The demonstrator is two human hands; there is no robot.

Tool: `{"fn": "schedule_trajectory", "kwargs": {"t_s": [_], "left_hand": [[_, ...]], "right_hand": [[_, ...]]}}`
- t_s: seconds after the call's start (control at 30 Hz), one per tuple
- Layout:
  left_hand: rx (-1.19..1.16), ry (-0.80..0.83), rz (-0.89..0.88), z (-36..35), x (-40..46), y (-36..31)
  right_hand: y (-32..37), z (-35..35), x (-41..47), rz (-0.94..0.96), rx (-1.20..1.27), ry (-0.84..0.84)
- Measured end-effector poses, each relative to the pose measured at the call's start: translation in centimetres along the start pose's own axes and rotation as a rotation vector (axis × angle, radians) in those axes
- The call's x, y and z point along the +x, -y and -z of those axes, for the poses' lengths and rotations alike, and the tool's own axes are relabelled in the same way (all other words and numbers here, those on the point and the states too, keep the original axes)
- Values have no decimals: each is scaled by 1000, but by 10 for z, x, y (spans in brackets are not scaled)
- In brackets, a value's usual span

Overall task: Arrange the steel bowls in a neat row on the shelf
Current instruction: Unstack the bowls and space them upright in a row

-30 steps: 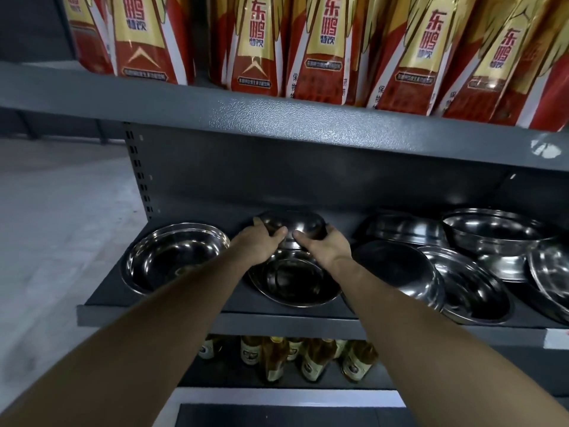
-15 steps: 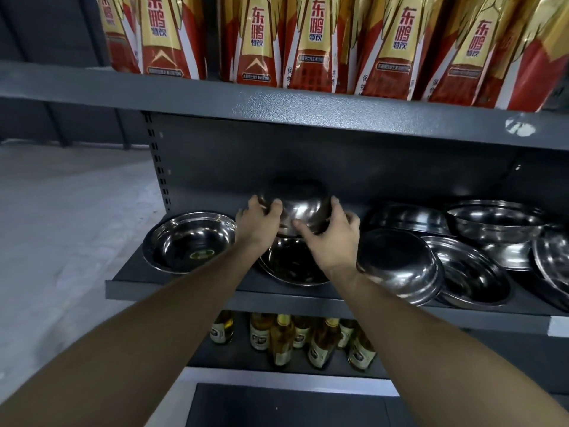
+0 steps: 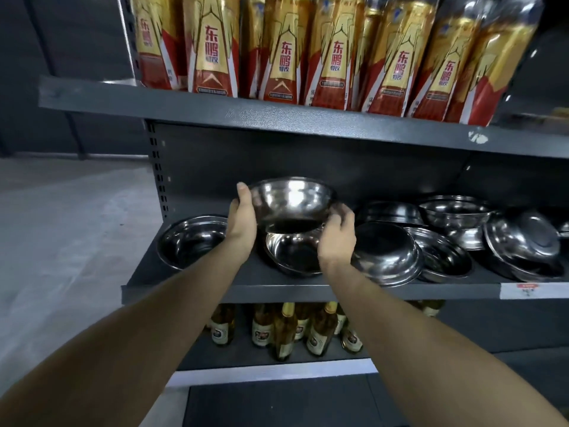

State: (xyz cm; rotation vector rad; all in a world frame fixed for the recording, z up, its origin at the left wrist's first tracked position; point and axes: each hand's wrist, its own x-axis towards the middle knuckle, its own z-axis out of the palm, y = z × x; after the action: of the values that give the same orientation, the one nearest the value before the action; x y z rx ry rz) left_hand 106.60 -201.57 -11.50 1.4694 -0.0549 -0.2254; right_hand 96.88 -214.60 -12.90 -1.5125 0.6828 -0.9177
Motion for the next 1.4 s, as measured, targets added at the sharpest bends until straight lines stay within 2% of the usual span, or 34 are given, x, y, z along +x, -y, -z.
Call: {"fn": "schedule_trajectory", "kwargs": {"t_s": [0.07, 0.17, 0.4, 0.6, 0.97, 1.13, 1.23, 1.33, 1.4], "left_hand": [[24, 27, 24, 7, -3, 3], [133, 84, -35, 12, -4, 14], [234, 118, -73, 14, -12, 25], [305, 99, -119, 11, -8, 17], [367, 76, -128, 10, 0, 6], [493, 84, -173, 26, 1, 2], [708, 13, -212, 44, 0, -7], [1198, -43, -308, 71, -2, -14], [1427, -37, -329, 88, -4, -13]], "right_hand": [[6, 3, -1, -171, 59, -53], [8, 12, -6, -260, 35, 0], [3, 25, -10, -222, -129, 49], [8, 28, -3, -305, -26, 148], [7, 32, 18, -363, -45, 133], [6, 25, 24, -359, -55, 122], [8, 21, 26, -352, -50, 102], [8, 14, 27, -340, -48, 87], [8, 8, 26, -333, -41, 88]]}}
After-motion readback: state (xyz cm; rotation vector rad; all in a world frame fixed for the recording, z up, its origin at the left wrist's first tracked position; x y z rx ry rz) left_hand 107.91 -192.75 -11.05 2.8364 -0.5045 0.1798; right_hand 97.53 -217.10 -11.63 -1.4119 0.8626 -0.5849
